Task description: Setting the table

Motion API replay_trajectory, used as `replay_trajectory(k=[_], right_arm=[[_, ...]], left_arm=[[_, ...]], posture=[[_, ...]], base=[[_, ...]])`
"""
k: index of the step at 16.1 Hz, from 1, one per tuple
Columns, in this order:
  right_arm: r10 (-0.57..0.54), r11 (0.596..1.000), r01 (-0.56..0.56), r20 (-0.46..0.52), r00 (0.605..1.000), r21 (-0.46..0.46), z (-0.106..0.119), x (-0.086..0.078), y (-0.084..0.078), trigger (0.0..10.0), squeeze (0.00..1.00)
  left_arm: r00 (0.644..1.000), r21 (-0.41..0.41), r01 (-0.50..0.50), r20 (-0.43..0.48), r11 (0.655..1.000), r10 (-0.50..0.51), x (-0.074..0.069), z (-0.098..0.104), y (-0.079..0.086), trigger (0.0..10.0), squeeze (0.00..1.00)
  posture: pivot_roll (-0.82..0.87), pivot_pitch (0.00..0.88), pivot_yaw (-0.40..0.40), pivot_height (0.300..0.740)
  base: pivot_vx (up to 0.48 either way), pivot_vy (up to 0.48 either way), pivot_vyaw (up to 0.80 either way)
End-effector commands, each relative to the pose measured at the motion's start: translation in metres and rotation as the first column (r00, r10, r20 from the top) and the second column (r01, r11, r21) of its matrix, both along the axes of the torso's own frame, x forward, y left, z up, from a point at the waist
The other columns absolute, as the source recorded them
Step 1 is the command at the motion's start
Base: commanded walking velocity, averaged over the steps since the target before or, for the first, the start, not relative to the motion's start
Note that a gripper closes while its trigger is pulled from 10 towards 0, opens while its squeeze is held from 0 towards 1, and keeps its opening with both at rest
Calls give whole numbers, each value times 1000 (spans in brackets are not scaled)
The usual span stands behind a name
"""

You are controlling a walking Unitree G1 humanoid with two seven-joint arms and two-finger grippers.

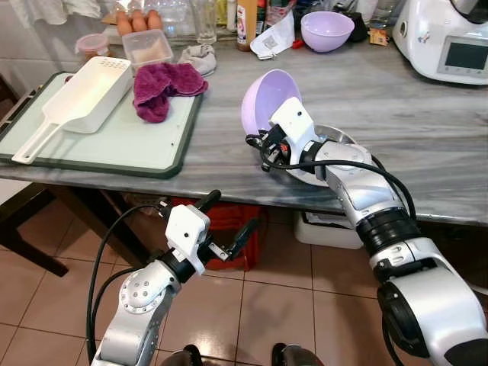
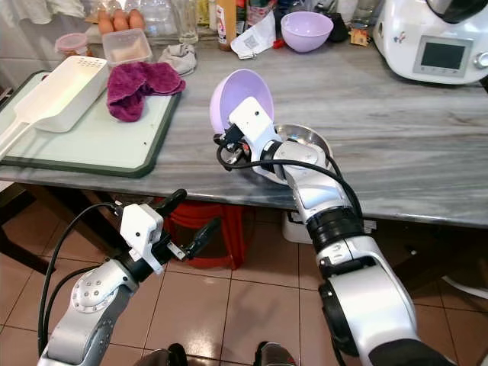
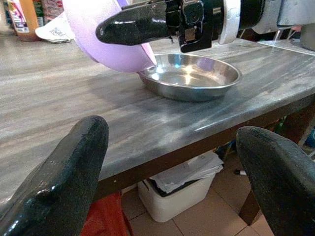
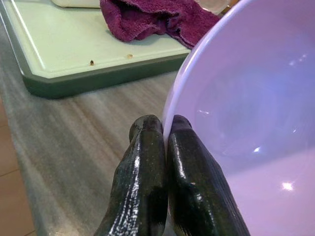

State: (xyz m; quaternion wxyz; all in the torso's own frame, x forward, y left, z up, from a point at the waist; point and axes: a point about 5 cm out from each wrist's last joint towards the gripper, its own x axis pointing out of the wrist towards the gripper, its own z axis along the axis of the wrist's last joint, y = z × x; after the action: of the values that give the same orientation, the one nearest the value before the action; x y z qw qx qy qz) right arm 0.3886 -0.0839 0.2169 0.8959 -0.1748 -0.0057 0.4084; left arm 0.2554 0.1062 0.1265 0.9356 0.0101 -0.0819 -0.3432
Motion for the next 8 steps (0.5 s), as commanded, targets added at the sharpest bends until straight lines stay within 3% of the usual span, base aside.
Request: replay_trajectory(k=[1, 4, 5, 8], right_arm=[[5, 1000, -6, 13, 1000, 9, 7, 2, 4, 10000, 0], [-7, 1000, 7, 1, 1000, 9, 7, 6, 4, 10000, 24], [-8, 1000, 8, -2, 1000, 8, 8, 7, 4, 10000, 110], [-18, 1000, 19, -12, 1000, 22, 15, 10, 3, 10000, 59]], left_arm=[[1000, 4, 14, -6, 1000, -14, -4, -1, -2, 10000, 0], [1000, 7, 12, -10, 1000, -12, -3, -1, -2, 10000, 0], [1000, 8, 12, -13, 1000, -11, -3, -2, -2, 10000, 0], [1000, 13, 14, -22, 1000, -14, -3, -3, -3, 10000, 0]], posture=[[-150, 217, 6, 740], [-147, 217, 8, 740], [-146, 215, 10, 740], [-146, 215, 10, 740]], base=[[0, 0, 0], [0, 0, 0], [0, 0, 0], [0, 0, 0]])
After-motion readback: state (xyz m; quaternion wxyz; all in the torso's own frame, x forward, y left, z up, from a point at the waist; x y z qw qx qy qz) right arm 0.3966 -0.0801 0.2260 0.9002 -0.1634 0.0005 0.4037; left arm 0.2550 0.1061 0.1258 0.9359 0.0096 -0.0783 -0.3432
